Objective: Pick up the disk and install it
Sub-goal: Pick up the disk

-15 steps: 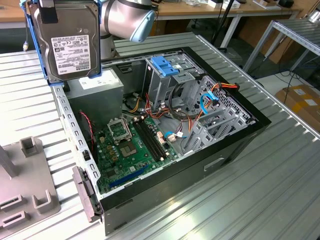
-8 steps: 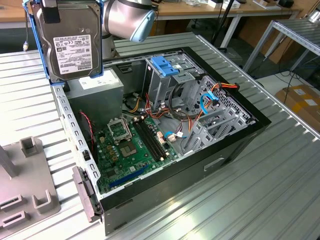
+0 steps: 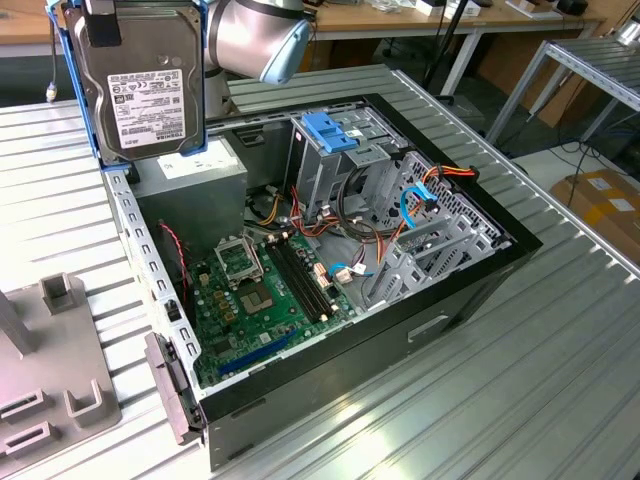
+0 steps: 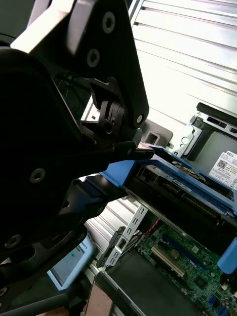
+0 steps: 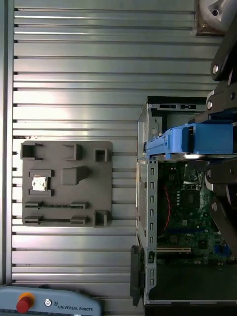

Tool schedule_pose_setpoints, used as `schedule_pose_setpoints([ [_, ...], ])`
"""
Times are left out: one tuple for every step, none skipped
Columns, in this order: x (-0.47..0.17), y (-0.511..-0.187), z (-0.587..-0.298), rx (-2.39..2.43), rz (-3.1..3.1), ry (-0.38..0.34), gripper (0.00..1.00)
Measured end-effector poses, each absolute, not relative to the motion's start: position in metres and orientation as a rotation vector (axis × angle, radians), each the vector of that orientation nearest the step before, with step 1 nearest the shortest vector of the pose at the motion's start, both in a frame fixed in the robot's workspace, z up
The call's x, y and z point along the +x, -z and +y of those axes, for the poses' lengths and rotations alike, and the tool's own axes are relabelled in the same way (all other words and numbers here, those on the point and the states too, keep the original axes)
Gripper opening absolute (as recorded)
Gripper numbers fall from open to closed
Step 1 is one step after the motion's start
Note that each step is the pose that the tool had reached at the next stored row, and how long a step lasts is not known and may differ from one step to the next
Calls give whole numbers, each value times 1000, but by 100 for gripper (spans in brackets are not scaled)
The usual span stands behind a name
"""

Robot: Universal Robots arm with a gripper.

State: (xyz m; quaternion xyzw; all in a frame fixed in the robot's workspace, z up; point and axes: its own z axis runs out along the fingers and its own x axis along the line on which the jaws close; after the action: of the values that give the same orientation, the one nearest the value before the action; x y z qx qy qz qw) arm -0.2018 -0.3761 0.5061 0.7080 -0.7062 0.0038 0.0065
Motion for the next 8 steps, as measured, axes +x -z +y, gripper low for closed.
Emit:
schedule_pose_setpoints([
  [-200,-506,-376,2215,-2209,-12,36],
  [-198,-506,-376,2215,-2209,-12,36],
  [-195,-506,-376,2215,-2209,-12,36],
  [-191,-506,-376,2215,-2209,-12,36],
  [-188,-506,-376,2215,-2209,-12,36],
  [-185,-506,-376,2215,-2209,-12,36],
  [-181,-506,-376,2215,-2209,-12,36],
  [-179,-506,-376,2215,-2209,-12,36],
])
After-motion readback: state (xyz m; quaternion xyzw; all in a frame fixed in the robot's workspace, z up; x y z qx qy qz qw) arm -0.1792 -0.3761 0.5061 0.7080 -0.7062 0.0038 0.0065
